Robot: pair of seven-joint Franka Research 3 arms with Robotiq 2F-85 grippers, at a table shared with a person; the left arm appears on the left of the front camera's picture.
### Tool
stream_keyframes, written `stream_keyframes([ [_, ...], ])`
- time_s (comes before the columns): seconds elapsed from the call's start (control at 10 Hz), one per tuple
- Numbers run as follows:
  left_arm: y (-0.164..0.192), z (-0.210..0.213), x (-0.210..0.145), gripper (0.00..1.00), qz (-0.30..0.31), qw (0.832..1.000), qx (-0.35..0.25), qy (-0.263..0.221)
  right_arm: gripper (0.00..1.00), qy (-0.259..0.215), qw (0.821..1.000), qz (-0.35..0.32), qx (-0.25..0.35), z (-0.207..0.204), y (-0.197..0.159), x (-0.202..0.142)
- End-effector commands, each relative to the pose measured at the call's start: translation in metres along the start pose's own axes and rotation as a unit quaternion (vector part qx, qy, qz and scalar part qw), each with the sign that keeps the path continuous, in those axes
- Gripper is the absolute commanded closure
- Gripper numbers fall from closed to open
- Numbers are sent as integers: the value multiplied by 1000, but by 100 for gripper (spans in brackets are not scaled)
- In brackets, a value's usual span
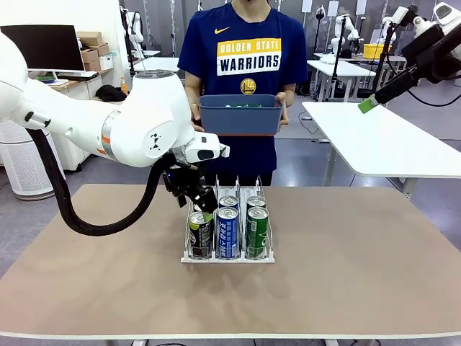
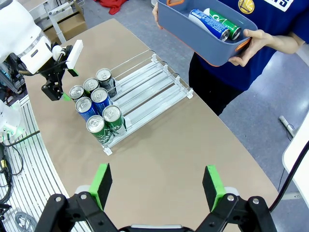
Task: Fill the beverage cans into the dispenser.
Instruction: Pick up the Ionic drink handed by the human.
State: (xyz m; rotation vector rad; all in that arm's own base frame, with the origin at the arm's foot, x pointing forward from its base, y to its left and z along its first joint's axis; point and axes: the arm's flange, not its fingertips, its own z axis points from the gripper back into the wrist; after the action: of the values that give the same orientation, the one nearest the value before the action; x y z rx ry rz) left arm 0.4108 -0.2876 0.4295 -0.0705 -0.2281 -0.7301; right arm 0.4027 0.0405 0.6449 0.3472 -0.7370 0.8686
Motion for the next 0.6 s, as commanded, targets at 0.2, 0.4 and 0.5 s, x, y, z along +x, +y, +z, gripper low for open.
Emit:
stream_keyframes([
  [0.2,0,-2,0,0,0,1000,-2,-2,0,0,1000,0,0,-1,0,-1],
  [0.4,0,-2,0,0,0,1000,-2,-2,0,0,1000,0,0,-1,0,-1],
  [0.5,0,0,0,0,0,1000,0,0,0,0,1000,0,0,-1,0,-1],
])
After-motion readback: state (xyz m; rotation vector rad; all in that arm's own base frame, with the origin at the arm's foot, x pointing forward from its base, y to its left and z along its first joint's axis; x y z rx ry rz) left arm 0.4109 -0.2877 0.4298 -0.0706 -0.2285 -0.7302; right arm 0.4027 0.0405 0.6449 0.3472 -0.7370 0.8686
